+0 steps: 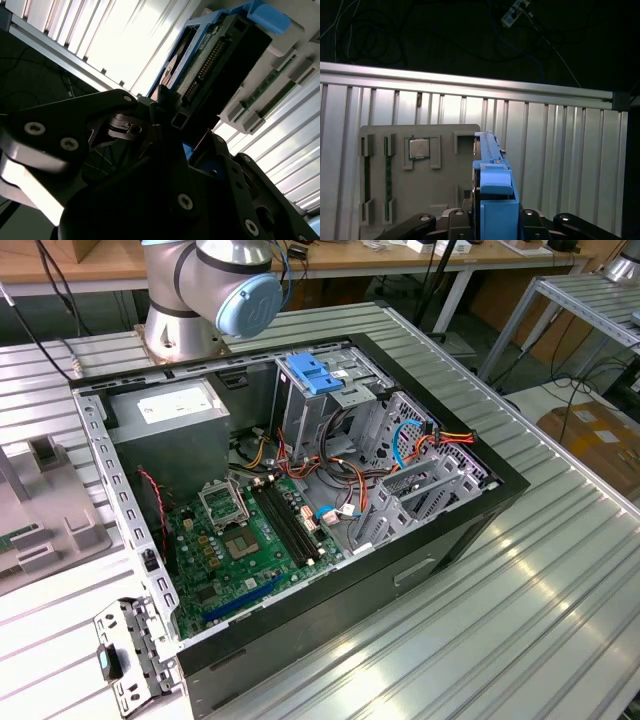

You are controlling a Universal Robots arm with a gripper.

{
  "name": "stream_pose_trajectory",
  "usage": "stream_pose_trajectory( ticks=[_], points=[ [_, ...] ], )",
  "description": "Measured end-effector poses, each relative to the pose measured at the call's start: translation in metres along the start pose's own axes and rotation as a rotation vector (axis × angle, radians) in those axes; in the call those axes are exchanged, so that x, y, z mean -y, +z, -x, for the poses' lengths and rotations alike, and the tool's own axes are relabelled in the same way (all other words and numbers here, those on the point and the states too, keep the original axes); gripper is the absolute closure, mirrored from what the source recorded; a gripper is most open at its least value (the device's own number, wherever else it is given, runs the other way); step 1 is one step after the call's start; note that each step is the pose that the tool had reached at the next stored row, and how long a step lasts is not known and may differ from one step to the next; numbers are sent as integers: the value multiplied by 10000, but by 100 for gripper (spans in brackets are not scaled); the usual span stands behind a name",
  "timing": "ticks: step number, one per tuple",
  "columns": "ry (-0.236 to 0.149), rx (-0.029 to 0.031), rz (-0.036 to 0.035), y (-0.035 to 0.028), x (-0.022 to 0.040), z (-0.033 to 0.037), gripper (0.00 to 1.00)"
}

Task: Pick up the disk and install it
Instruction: 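Pick up the disk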

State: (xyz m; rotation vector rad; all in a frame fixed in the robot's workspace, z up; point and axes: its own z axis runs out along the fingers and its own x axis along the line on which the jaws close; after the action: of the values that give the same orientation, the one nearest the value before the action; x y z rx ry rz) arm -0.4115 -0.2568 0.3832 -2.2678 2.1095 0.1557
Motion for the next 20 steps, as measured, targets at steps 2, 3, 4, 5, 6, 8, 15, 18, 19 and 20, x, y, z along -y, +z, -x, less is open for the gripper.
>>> stream_pose_trajectory(
  ticks=[2,3,4,5,6,8,15,18,19,20],
  points=[
    [-1,7,0,-9,0,1,64],
    [-1,12,0,-15,-1,1,64],
    [-1,14,0,-19,-1,2,64],
    [-1,18,-1,-25,-1,2,64],
    [-1,22,-1,-32,-1,3,64],
    [-2,29,-2,-46,-2,5,64],
    [-3,53,-3,-97,-4,10,64],
    [-3,60,-4,-113,-4,11,64],
    [-3,63,-4,-119,-5,12,64],
    [-3,66,-4,-127,-5,13,64]
  ],
)
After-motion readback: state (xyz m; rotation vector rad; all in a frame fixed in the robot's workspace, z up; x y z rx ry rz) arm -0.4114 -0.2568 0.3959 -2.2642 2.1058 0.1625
